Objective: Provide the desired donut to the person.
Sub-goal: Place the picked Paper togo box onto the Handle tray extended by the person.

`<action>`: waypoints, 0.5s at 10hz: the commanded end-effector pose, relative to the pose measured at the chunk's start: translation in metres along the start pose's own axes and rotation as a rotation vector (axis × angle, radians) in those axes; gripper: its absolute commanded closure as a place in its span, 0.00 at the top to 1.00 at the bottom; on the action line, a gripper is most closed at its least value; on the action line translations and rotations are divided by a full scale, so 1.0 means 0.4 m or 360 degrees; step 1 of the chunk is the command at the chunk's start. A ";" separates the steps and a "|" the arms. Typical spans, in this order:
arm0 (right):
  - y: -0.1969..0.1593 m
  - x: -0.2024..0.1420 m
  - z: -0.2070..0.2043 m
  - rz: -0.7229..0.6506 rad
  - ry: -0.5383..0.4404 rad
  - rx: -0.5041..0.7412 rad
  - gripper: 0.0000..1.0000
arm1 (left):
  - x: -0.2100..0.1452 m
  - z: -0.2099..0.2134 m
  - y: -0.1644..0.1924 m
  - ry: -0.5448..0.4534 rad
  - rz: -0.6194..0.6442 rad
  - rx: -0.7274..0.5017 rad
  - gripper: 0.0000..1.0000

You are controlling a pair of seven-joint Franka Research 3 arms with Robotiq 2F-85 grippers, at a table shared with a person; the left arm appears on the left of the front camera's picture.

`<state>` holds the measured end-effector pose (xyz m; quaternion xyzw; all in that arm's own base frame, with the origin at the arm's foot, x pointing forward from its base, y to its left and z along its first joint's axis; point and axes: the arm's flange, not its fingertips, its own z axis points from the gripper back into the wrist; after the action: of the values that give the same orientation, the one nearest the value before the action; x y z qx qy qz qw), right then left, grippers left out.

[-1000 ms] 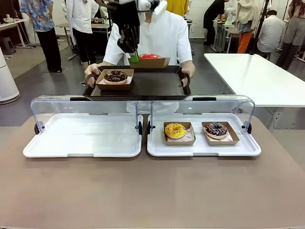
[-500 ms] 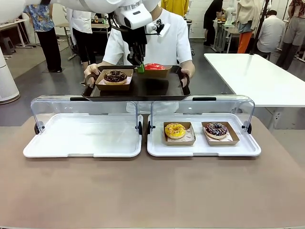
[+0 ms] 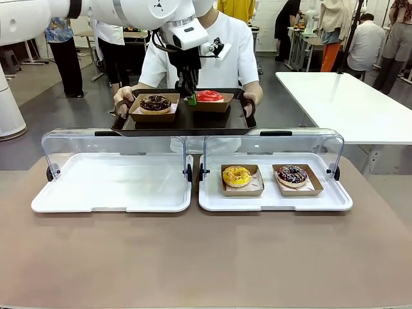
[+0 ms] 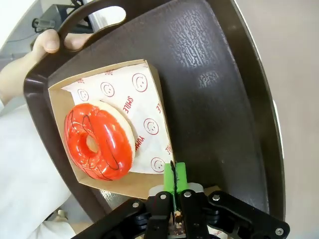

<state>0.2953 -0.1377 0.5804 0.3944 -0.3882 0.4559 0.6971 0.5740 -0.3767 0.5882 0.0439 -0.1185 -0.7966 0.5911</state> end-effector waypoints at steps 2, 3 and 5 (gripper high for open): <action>-0.002 0.000 -0.001 0.0012 -0.0018 0.0013 1.00 | 0.018 0.013 0.020 0.0058 0.0000 -0.0055 0.01; -0.002 0.000 -0.001 0.0012 -0.0018 0.0013 1.00 | 0.019 0.010 0.020 0.0062 0.0000 -0.0065 0.09; -0.002 0.000 -0.001 0.0012 -0.0018 0.0013 1.00 | 0.019 0.011 0.017 0.0072 -0.0007 -0.0068 0.68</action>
<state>0.2953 -0.1377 0.5804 0.3944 -0.3882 0.4559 0.6971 0.5702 -0.3777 0.5859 0.0379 -0.0961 -0.8002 0.5907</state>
